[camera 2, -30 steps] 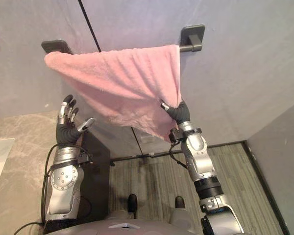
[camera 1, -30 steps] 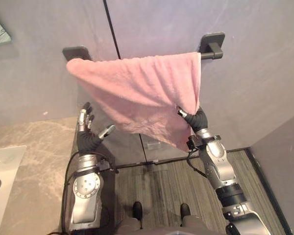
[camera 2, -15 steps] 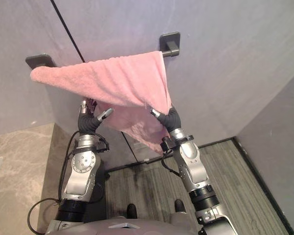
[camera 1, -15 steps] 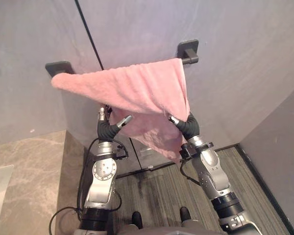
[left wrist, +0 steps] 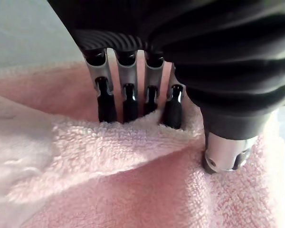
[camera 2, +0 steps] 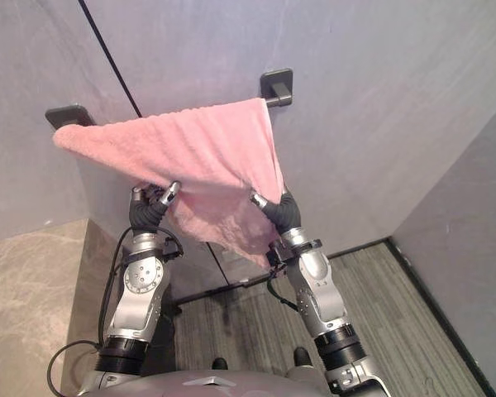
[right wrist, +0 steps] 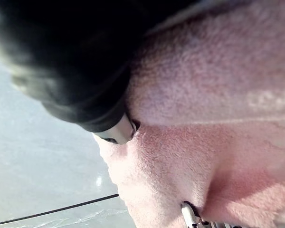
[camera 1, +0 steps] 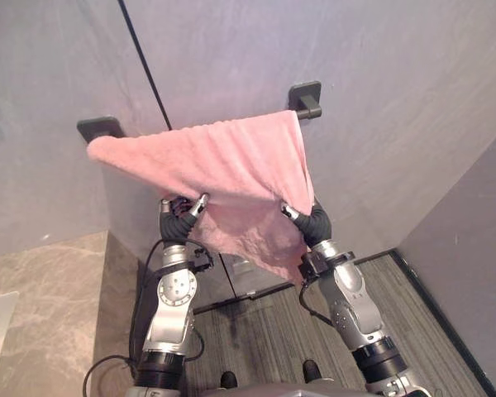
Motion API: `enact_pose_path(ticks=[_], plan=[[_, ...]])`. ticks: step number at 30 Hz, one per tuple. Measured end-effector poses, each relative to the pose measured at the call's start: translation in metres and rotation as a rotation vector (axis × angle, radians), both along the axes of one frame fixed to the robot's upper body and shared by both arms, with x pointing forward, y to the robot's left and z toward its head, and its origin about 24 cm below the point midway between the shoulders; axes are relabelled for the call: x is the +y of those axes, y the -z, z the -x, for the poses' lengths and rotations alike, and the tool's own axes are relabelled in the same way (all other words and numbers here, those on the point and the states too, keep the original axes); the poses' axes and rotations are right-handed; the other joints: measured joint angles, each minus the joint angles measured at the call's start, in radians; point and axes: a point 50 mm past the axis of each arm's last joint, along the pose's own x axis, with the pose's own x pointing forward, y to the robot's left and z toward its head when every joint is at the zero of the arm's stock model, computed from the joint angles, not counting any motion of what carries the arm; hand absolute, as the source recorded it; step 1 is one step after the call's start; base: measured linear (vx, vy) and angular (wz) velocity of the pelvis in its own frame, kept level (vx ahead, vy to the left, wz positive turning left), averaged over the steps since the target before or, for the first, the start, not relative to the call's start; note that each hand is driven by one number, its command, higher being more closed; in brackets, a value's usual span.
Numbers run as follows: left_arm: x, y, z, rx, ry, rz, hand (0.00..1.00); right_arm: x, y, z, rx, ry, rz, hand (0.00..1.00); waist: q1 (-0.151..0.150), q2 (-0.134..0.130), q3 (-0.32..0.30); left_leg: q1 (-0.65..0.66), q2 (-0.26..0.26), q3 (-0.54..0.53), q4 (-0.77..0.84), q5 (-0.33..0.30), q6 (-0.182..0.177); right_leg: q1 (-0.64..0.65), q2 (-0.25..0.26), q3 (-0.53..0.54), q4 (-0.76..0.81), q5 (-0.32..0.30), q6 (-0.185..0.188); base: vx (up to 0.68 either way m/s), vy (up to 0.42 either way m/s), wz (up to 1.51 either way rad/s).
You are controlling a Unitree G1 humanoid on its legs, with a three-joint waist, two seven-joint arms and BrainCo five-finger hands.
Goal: Organize washtable
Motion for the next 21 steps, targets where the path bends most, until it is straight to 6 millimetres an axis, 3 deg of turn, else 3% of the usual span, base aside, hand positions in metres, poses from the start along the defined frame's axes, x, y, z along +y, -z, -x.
enact_pose_path(ticks=[6,14,18,21], plan=[[0.004,0.004,0.001,0.028,-0.006,-0.044,1.0,-0.01,0.005,0.001,0.024,0.056,-0.014,1.0,0.001,0.0,-0.001,0.007,0.0,-0.019,0.0,0.0,0.0,0.017,-0.002,-0.018,0.0,-0.002,-0.001,-0.01,-0.001,0.08],[0.02,0.025,0.009,0.143,-0.026,-0.159,1.0,-0.067,0.009,-0.01,0.033,0.342,0.071,1.0,0.019,-0.005,-0.004,0.002,-0.005,-0.036,0.0,0.001,0.0,0.024,-0.011,-0.029,-0.004,-0.002,-0.001,0.0,0.007,0.07],[0.048,0.029,0.011,0.182,-0.105,-0.197,1.0,-0.102,0.006,-0.025,0.045,0.485,0.101,1.0,0.02,-0.013,-0.007,0.002,-0.005,-0.051,0.0,0.001,0.001,0.033,-0.013,-0.044,-0.005,-0.003,-0.001,0.0,-0.001,0.1],[0.063,0.032,0.014,0.215,-0.152,-0.211,1.0,-0.114,0.0,-0.028,0.034,0.534,0.115,1.0,0.023,-0.016,-0.006,-0.002,-0.004,-0.06,0.0,0.002,0.001,0.034,-0.013,-0.054,-0.005,-0.003,-0.002,-0.01,-0.002,0.11]])
